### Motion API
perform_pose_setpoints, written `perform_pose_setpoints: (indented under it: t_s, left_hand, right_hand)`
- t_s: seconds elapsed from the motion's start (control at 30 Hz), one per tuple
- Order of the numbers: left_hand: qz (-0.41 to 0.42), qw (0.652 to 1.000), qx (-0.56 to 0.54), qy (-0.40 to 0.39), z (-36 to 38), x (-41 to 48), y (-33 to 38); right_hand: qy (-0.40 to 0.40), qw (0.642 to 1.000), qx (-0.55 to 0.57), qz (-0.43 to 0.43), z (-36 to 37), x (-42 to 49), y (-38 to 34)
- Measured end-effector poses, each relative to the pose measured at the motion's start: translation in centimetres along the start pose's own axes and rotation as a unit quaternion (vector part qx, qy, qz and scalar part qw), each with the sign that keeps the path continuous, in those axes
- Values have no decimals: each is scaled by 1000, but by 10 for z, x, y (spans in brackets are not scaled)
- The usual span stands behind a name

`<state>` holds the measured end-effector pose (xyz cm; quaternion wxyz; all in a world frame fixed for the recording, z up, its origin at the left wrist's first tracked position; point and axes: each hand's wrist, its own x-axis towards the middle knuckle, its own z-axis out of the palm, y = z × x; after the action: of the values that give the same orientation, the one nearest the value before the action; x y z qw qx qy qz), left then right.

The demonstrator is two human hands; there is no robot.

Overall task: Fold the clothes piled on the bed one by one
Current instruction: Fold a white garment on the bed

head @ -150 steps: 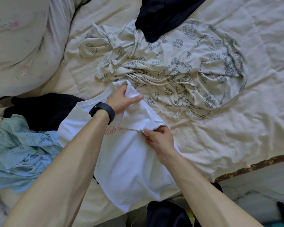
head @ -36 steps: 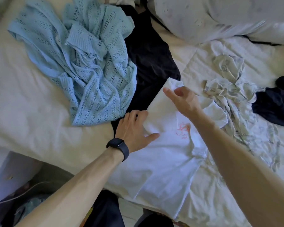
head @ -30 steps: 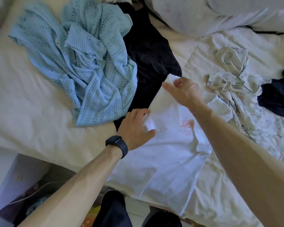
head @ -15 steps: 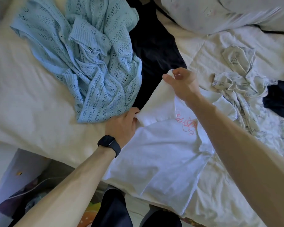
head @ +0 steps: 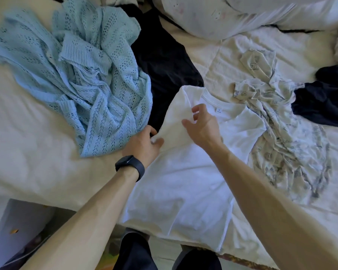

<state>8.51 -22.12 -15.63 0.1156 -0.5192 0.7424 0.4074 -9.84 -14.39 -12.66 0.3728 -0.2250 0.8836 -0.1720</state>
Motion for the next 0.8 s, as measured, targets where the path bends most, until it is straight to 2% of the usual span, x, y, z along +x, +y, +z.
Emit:
perform_pose_setpoints:
  t_s: [0.1,0.2,0.27,0.37,0.5,0.63,0.7,0.8]
  left_hand:
    - [20,999,-1,43,3,-11,0]
    - [6,998,-2,65,11,-37,-9]
    - [-9,999,5,50,15,-61,-26]
    - [-34,999,-23,31,17,-100,-61]
    - [-92,993,-75,2,23,-141,-102]
    - [-100,993,-23,-50,27,-163,-133]
    - [-90,991,-8,-98,31,-166,-142]
    - [-72,989,15,-130,31,-170,-154]
  right_hand:
    - [99,995,6,-23,14,-40,19]
    - [171,974,137,59,30,-95,59]
    - [179,950,200,157,42,-138,97]
    - [154,938,166,263,62,-204,156]
    - [153,921,155,323,84,-261,202]
    - [124,902,243,335,98,-281,219]
    - [109,911,246,313,105,-286,230]
    - [140,928,209,274,107,-297,249]
